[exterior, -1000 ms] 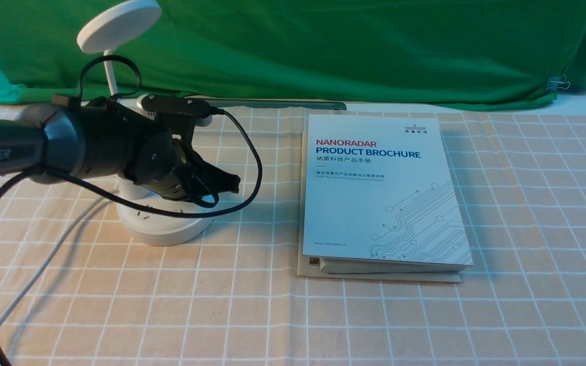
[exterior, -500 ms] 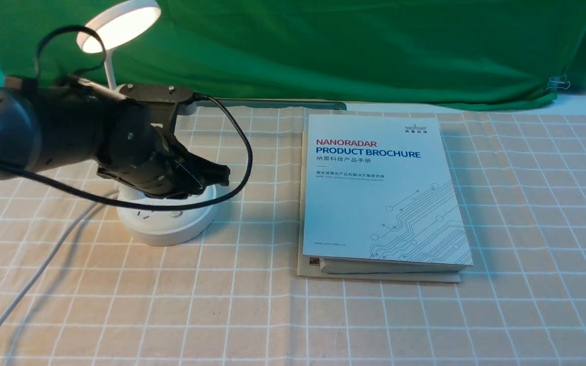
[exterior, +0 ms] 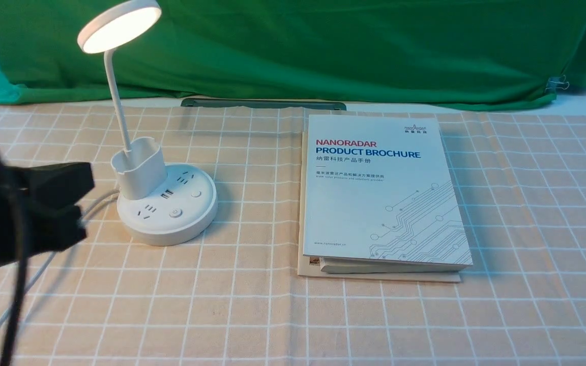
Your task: Turn on the table lamp on the light coffee tablecloth with your hand.
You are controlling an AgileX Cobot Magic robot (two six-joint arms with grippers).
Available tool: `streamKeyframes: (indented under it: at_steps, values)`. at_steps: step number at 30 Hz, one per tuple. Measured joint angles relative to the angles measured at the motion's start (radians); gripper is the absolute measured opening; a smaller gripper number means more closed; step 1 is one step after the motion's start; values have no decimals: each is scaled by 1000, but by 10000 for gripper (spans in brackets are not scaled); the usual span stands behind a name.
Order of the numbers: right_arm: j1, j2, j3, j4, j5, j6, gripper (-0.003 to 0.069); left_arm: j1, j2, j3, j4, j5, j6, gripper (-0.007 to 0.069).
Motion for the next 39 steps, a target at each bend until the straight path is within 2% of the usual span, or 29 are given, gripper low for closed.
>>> streamKeyframes:
  at_steps: [4,12,17,21,22,23,26,28,30,33,39]
  values:
    - [0,0,0,0,0,0,238,0,-206,75,-19,3,0,0]
    - [0,0,0,0,0,0,238,0,-317,100,-41,17,5,1]
    - [0,0,0,0,0,0,238,0,-318,104,83,1,-8,1]
    - [0,0,0,0,0,0,238,14,-358,170,238,-134,-115,1]
    - [1,0,0,0,0,0,238,60,-409,238,301,-242,-173,1]
    - [1,0,0,0,0,0,238,67,-415,246,301,-242,-173,1]
    - [1,0,0,0,0,0,238,193,-536,378,329,-380,-211,1]
    - [1,0,0,0,0,0,238,253,-596,436,326,-404,-235,1]
    - [1,0,0,0,0,0,238,302,-666,511,325,-409,-249,1]
    - [1,0,0,0,-1,0,238,322,-690,602,324,-397,-256,1]
    - [1,0,0,0,1,0,238,315,-692,630,262,-173,-225,1]
